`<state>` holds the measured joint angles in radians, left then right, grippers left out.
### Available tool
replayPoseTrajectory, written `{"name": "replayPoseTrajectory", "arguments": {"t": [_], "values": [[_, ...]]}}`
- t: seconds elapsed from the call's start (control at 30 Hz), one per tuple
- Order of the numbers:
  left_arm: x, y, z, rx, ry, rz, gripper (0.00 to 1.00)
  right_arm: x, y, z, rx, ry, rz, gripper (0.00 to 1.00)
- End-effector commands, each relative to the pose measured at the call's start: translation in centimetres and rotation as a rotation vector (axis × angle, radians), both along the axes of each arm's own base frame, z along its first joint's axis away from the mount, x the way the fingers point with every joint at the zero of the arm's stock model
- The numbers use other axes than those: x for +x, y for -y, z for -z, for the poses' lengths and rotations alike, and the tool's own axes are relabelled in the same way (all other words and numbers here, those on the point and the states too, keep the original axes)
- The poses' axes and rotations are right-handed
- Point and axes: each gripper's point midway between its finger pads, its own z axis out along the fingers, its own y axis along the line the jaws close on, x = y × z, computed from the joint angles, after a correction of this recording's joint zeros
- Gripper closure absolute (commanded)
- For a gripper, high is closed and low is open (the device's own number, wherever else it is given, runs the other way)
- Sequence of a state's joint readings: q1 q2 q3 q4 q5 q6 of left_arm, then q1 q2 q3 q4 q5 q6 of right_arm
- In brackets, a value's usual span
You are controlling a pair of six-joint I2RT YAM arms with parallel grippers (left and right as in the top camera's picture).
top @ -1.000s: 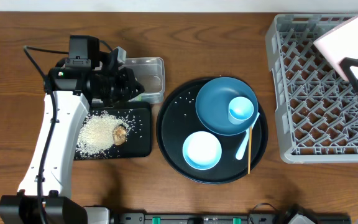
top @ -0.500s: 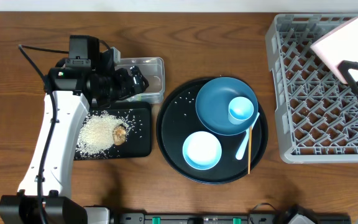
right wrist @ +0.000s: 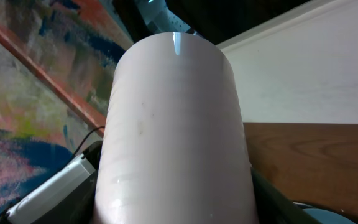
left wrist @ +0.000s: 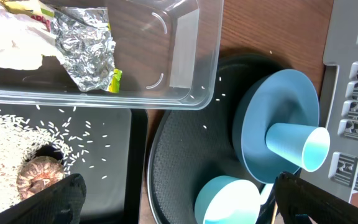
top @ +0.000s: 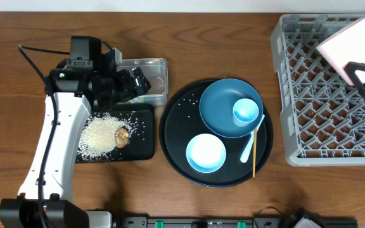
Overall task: Sort waste into correct bins and load items into the dishwasher rack
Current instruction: 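Lower the pink cup upside down into the gray dish rack with right gripper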
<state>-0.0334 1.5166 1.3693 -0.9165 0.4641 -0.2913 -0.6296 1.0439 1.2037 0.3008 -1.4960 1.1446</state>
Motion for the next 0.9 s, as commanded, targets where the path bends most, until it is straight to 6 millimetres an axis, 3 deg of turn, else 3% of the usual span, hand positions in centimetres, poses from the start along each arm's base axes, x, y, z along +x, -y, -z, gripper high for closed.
{"name": "replayPoseTrajectory", "arguments": {"t": [0.0, 0.13, 0.3, 0.43, 0.6, 0.87], "values": [[0.0, -0.3, 0.0, 0.010, 0.003, -0.003, 0.02, -0.6, -0.8, -0.8, -0.013, 0.017, -0.019, 0.64], [0.0, -0.3, 0.0, 0.010, 0.004, -0.003, 0.02, -0.1, -0.9, -0.9, -0.003, 0.025, -0.011, 0.64], [0.0, -0.3, 0.0, 0.010, 0.004, -0.003, 0.02, 0.1, -3.9, -1.6, 0.024, 0.063, -0.053, 0.63], [0.0, -0.3, 0.0, 0.010, 0.004, -0.003, 0.02, 1.2, -4.3, 0.0, 0.043, 0.012, 0.005, 0.64], [0.0, -0.3, 0.0, 0.010, 0.003, -0.003, 0.02, 2.4, -2.1, 4.2, -0.053, -0.074, 0.251, 0.63], [0.0, -0.3, 0.0, 0.010, 0.004, -0.003, 0.02, 1.8, 2.9, 11.3, -0.397, -0.287, 0.572, 0.63]]}}
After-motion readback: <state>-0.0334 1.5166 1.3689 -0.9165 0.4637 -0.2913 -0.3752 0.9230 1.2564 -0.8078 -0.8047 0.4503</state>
